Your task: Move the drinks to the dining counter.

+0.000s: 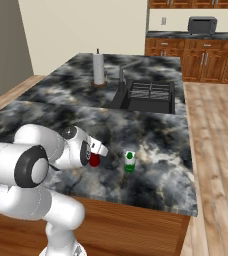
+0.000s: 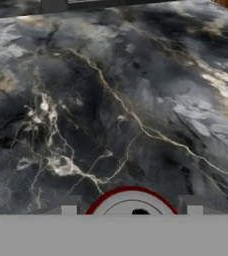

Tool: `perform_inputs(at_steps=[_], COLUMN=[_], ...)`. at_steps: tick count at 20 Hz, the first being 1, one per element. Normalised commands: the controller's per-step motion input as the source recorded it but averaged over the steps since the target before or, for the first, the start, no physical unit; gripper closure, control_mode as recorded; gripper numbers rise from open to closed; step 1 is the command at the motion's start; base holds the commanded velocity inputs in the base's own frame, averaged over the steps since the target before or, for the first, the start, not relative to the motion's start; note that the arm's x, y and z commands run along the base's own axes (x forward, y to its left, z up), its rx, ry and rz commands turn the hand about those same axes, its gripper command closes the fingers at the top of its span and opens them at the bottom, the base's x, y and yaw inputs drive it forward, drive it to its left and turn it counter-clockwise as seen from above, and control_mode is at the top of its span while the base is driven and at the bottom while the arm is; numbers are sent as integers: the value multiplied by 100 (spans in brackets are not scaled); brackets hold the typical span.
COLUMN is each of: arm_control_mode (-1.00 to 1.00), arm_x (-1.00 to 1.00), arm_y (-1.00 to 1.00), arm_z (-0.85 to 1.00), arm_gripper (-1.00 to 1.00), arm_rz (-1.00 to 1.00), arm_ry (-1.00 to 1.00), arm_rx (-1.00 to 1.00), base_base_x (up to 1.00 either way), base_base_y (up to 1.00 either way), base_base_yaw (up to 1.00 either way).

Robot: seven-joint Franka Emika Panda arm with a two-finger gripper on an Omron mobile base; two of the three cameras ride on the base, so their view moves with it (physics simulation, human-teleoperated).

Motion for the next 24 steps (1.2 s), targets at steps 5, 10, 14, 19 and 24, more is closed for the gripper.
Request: perform_inputs(at_steps=[5,10,14,19,24], arm_control_mode=[-100,-100,-100,-100,-100], arm_x=[0,-10,-20,-79,-100], arm_y=[0,0,-1,-13,-5], arm_z=[12,93,100,59,-6], arm_gripper=[-100,-100,-100,-100,-100], arm_rz=[0,0,0,1,0], arm_ry=[0,1,-1,-23,-32], arm_rx=[0,2,0,0,1], base_base_x=[0,0,0,0,0], base_base_y=[0,0,0,0,0], base_base_yaw=[0,0,0,0,0])
